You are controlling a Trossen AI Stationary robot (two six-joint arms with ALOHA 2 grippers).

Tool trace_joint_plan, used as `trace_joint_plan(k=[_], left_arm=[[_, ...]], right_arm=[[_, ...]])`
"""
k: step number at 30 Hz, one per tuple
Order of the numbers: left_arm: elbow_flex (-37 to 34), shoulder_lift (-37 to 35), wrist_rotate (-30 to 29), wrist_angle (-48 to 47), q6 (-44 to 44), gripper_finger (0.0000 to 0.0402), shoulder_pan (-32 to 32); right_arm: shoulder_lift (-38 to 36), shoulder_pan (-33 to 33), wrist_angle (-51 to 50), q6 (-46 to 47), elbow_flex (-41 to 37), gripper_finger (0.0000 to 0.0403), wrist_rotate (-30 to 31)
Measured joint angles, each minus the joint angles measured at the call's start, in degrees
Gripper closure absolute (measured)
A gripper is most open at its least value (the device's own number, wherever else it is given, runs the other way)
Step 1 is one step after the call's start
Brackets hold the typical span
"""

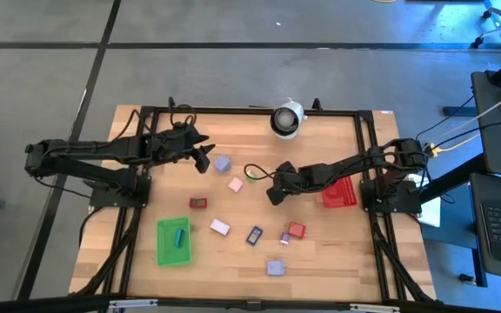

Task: Pick & Place Office items
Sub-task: Put the right green charger adapter into the red bin

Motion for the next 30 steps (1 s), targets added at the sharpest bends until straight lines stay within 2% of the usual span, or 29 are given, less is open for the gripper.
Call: trace_joint_plan(k=[7, 11, 14, 18, 24, 30], left_arm=[[0.0, 0.0, -3.1, 1.38, -1.4, 0.0235, 0.91], [0.0, 0.0, -6.94, 1.53, -4.37, 0.0234, 0.87], [0.0, 0.0, -9.04, 1.67, -6.06, 0.0233, 0.87], [0.0, 0.0, -10.18, 4.64, -8.0, 0.0235, 0.87], [0.0, 0.28, -9.68, 15.59, -9.06, 0.0233, 0.83], [0.0, 0.39, -9.44, 19.26, -9.14, 0.0236, 0.82]], right_arm=[[-3.54, 0.02, 1.68, 3.09, -0.11, 0.0241, -1.19], [-8.65, -0.68, 6.08, 0.45, -0.13, 0.0245, 3.15], [-13.33, -1.28, 12.83, -5.34, -0.11, 0.025, 7.15], [-19.03, -2.07, 23.75, -17.61, -0.11, 0.0247, 9.99], [-25.66, -2.19, 36.32, -35.77, -0.07, 0.0246, 9.94], [-30.67, -2.95, 38.66, -43.68, -0.07, 0.0246, 7.27]])
